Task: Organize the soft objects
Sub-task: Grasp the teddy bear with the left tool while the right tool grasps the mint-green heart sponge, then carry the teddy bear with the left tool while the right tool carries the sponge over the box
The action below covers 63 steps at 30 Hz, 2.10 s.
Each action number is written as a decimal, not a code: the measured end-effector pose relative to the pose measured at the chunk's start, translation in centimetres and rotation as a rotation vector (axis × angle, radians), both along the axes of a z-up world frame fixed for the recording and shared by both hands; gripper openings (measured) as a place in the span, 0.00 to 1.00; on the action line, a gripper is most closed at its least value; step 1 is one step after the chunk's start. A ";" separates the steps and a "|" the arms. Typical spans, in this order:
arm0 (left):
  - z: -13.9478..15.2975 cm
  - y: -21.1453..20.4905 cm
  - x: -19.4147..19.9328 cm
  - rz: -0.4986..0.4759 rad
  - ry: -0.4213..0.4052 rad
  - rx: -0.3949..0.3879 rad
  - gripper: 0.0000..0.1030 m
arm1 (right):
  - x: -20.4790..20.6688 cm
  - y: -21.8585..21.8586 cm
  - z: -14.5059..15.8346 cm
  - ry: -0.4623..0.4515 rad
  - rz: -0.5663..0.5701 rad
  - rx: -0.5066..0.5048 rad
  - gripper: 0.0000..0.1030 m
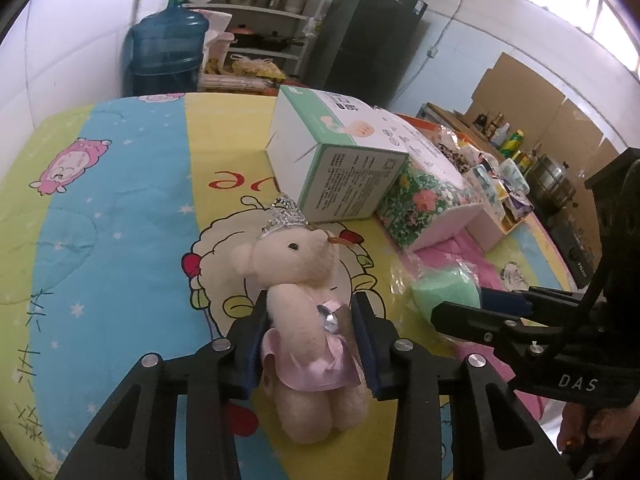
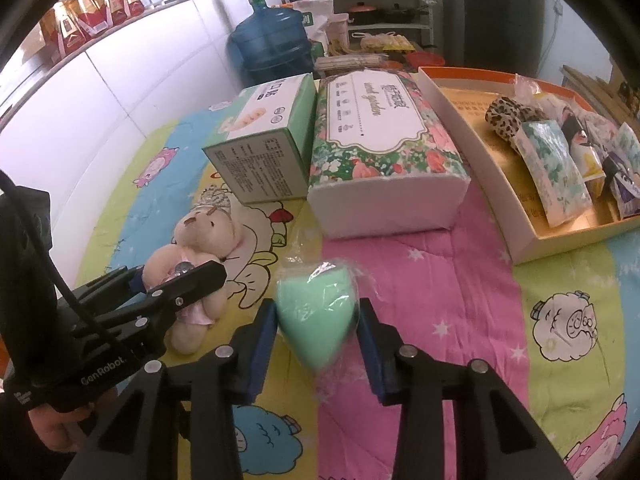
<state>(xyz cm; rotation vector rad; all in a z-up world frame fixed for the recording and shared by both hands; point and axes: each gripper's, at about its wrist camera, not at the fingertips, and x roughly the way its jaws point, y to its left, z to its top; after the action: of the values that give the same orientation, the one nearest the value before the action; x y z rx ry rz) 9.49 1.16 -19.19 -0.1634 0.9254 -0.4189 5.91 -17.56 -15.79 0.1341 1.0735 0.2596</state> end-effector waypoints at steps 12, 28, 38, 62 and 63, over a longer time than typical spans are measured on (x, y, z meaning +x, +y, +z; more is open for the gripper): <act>0.5 0.1 -0.5 -0.007 -0.024 -0.003 0.30 | -0.4 0.1 0.3 -0.008 0.005 0.002 0.39; 1.0 0.1 -1.1 -0.007 -0.040 -0.001 0.25 | -1.3 0.0 1.2 -0.023 0.004 -0.001 0.39; 2.2 0.3 -2.1 -0.001 -0.065 -0.017 0.25 | -2.4 -0.9 2.1 -0.048 0.003 0.008 0.39; 8.9 -5.5 -3.4 -0.099 -0.181 -0.064 0.25 | -4.5 -7.4 7.5 -0.184 -0.091 -0.003 0.39; 9.0 -5.9 -3.4 -0.104 -0.182 -0.065 0.25 | -4.6 -7.9 7.6 -0.187 -0.099 -0.004 0.39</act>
<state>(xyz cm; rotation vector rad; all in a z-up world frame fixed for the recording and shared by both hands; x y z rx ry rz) 6.08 -4.77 -10.18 -0.1345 0.7433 -0.5520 1.31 -25.48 -8.15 0.1559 0.8794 0.1772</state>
